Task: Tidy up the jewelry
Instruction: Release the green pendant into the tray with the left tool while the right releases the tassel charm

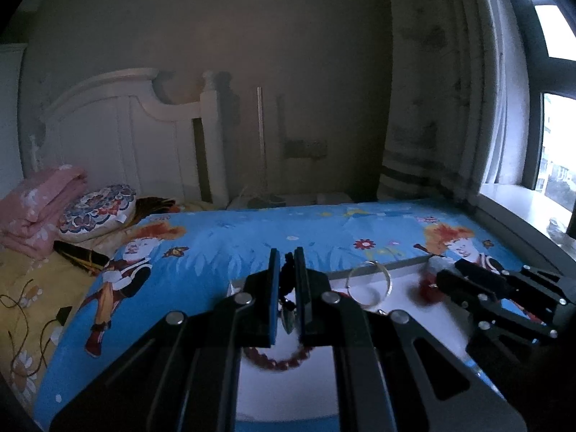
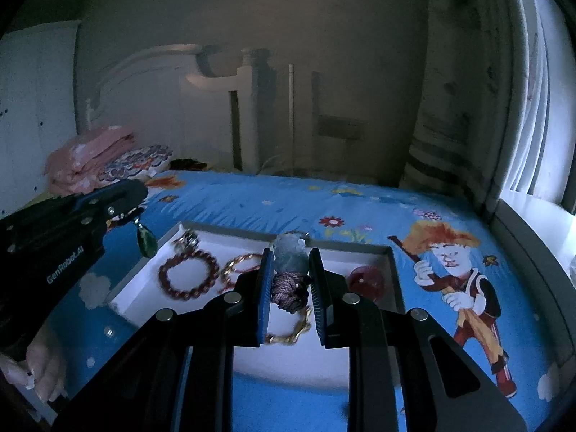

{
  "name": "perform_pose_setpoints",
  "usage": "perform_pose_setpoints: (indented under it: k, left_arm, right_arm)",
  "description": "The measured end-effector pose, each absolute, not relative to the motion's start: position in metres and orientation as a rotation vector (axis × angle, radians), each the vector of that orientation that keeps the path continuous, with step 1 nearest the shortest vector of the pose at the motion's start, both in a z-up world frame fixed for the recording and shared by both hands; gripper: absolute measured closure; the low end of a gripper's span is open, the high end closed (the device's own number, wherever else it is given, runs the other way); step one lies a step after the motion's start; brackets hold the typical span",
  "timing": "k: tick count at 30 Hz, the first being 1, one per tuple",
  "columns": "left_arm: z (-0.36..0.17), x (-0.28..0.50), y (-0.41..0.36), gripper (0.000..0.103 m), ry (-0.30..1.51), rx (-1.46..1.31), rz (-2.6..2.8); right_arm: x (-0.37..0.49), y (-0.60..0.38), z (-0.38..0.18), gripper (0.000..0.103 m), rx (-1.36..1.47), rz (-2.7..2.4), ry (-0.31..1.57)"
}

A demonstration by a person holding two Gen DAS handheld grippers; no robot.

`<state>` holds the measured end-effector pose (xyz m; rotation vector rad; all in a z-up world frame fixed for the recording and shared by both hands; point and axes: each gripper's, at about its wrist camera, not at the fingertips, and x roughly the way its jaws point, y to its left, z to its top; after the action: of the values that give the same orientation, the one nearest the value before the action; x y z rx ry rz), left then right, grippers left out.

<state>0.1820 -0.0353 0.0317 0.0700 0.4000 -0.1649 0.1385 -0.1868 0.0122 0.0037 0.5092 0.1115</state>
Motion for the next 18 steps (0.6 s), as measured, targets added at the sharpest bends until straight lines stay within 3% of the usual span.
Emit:
perform_pose_setpoints:
  k: [18]
  left_arm:
    - [-0.003, 0.234, -0.063, 0.095, 0.506, 0.102, -0.113]
  right_arm:
    - [0.199, -0.192, -0.019, 0.082, 0.044, 0.088, 0.637]
